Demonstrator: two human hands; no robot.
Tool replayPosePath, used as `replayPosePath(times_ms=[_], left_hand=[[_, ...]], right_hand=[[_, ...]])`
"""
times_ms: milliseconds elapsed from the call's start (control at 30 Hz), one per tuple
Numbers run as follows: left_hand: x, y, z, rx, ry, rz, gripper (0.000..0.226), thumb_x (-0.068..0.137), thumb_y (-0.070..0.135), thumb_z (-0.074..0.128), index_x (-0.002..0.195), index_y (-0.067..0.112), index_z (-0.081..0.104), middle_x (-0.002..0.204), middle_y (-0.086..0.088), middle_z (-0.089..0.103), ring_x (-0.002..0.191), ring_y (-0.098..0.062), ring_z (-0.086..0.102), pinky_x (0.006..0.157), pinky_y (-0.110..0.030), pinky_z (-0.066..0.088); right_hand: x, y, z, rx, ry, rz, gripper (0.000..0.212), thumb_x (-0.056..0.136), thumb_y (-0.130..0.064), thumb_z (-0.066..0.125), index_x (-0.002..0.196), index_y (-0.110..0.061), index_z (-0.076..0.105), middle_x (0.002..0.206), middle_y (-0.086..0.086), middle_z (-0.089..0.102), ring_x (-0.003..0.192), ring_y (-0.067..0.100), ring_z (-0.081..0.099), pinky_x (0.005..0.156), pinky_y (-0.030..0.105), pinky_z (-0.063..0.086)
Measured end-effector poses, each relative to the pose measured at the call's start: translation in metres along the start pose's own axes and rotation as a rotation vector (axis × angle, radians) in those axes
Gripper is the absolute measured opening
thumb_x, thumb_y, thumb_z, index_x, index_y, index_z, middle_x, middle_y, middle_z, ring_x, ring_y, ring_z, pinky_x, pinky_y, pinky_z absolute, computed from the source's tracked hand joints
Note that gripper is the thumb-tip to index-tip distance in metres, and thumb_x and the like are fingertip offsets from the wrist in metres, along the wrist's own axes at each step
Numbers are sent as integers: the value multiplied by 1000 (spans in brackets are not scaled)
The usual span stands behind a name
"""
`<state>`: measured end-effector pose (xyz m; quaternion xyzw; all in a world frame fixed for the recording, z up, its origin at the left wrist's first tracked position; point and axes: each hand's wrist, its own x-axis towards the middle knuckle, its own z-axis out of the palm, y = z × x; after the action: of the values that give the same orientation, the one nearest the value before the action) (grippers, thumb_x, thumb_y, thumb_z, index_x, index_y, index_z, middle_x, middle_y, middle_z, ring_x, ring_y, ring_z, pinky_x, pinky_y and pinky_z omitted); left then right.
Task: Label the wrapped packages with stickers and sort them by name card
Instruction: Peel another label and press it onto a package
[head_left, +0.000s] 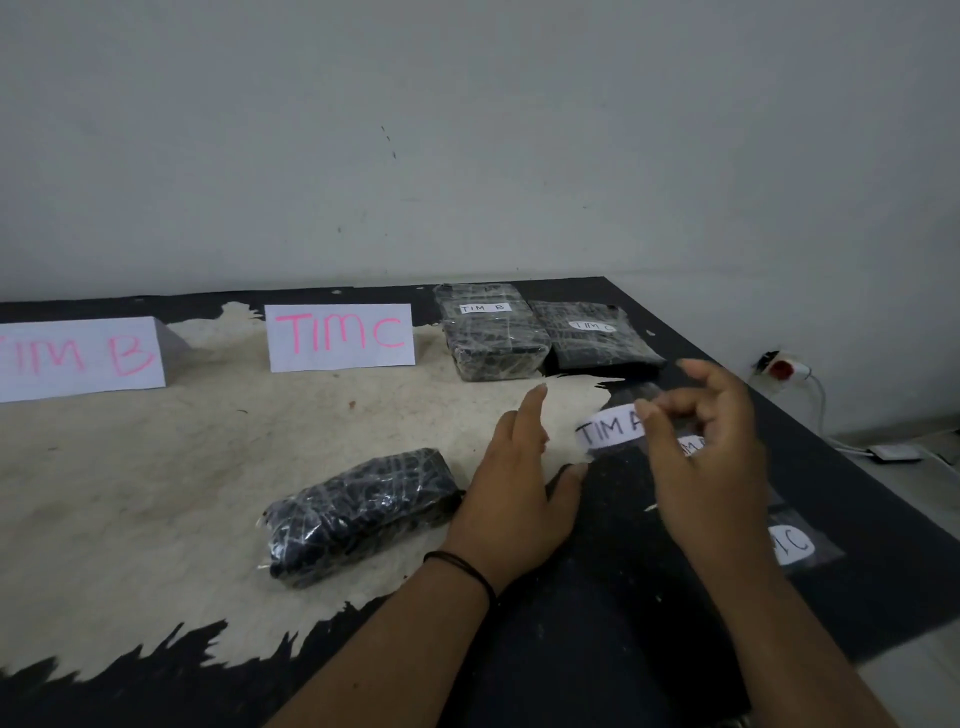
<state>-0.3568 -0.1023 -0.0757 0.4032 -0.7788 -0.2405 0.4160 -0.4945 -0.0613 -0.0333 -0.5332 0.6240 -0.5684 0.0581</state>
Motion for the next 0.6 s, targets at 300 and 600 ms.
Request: replayPosePath(times_ms=[300,600], left_hand=[[-16,28,-74,89,185,200,45,86,22,57,130,23,46,121,11,49,112,8,42,96,-1,28],[-69,-41,-172,390,-160,-126,52,71,56,69,116,42,46,112,23,50,99,4,50,88,-18,46]], right_hand=[[-11,-43,-12,461,41,248,45,85,-16,64,125,-29,47,80,-3,68,76,6,67,69,21,55],[-32,-62,39,849,-156,446,42,85,0,61,119,-22,51,66,-4,65,62,9,61,65,30,46]])
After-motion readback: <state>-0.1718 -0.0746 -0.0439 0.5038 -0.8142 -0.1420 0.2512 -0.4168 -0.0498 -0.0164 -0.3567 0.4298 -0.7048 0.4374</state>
